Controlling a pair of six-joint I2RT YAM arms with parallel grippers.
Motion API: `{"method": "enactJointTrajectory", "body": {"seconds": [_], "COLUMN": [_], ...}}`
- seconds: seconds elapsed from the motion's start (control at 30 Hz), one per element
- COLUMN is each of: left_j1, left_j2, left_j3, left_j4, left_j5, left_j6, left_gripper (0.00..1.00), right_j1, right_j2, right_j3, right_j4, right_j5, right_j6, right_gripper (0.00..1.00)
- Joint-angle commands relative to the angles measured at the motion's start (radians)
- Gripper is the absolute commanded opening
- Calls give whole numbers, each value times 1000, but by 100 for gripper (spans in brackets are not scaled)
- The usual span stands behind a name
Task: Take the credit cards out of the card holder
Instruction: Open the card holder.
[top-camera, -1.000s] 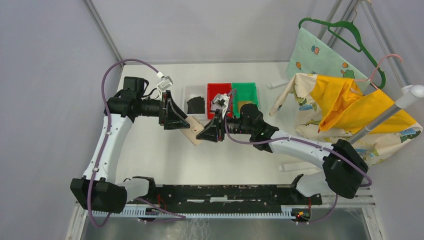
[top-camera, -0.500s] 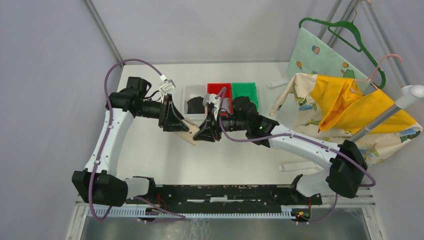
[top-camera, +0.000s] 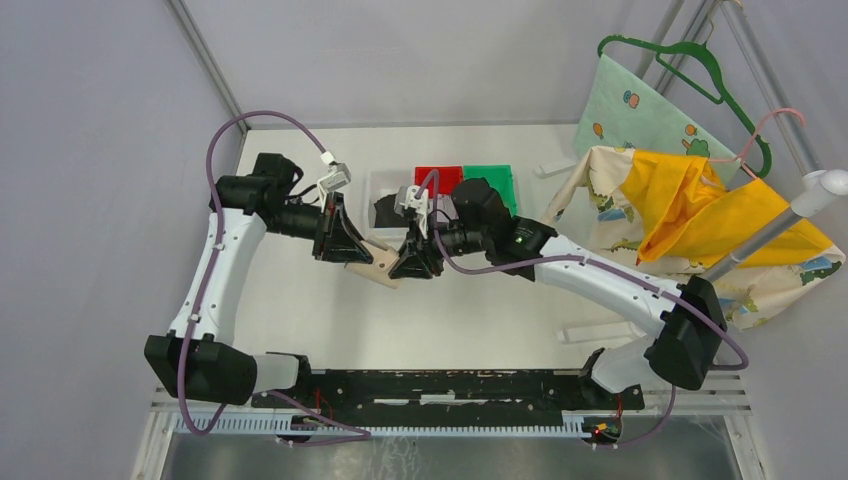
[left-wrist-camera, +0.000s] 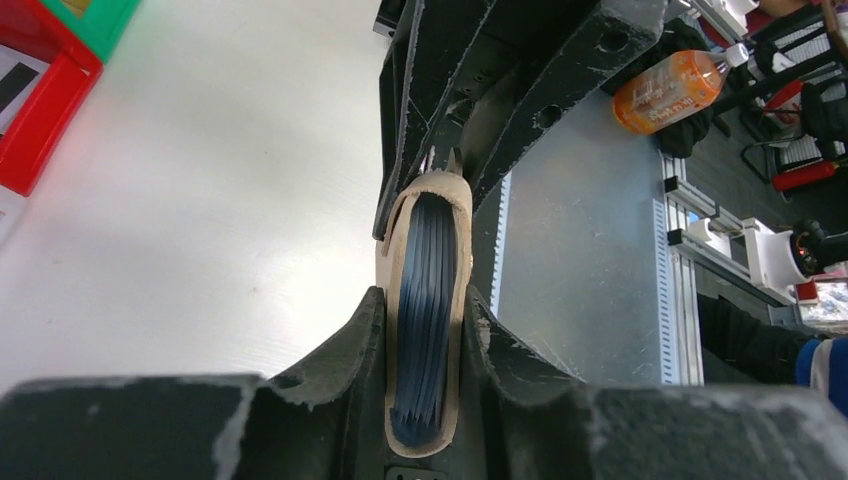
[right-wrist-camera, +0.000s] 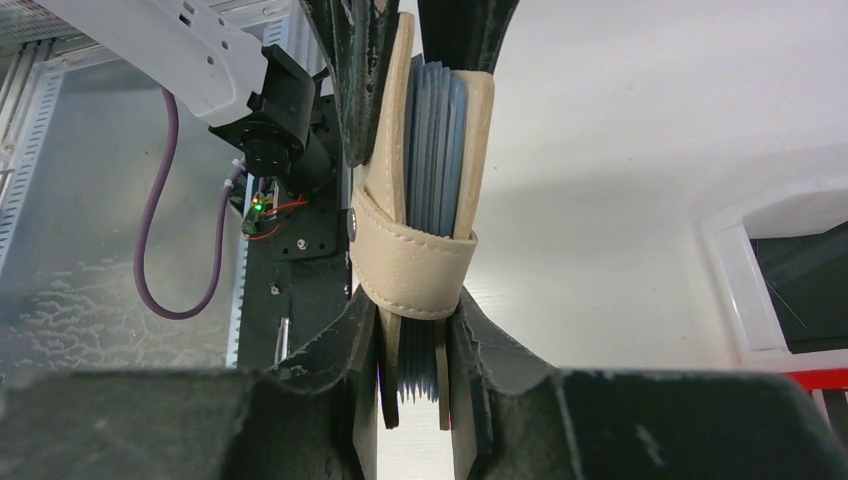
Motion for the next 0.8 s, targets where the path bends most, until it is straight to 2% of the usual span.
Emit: {"method": "enactJointTrajectory", "body": {"seconds": [0.0,0.03,0.07,0.1,0.13,0.27,0.3,0.43,0.6,0.77], "left_j1": [0,-1,-1,0,0,-1,0,-1,-1,-2], "left_j2": [-4,0,2,-1,-6,-90,-113,-144,-136,-141], "left_j3": [43,46,46,40,30,-70,-99,-151,-165,-153], "left_j4": [-27,-15,19,68,130,536,619,742,724,711], "left_j5": [38,37,31,18,1,-164,-239,-325,-334,-290], "left_j6": [36,20,-20,-106,-172,-558,-643,-795,-856,-917], "left_gripper": [17,12,8,3,2,2,2,2,2,2], "right_j1": [0,0,0,0,0,0,1,49,132,208], "right_j2": [6,4,2,-3,-10,-85,-109,-218,-263,-238], "right_j3": [67,67,68,67,66,10,-19,-169,-284,-290], "right_j4": [12,11,9,6,6,76,109,291,462,545], "right_j5": [25,39,59,87,133,364,427,598,665,719], "right_j6": [-60,-62,-63,-63,-62,-38,-37,-90,-239,-372], "right_gripper": [17,21,31,48,59,83,86,86,75,69]}}
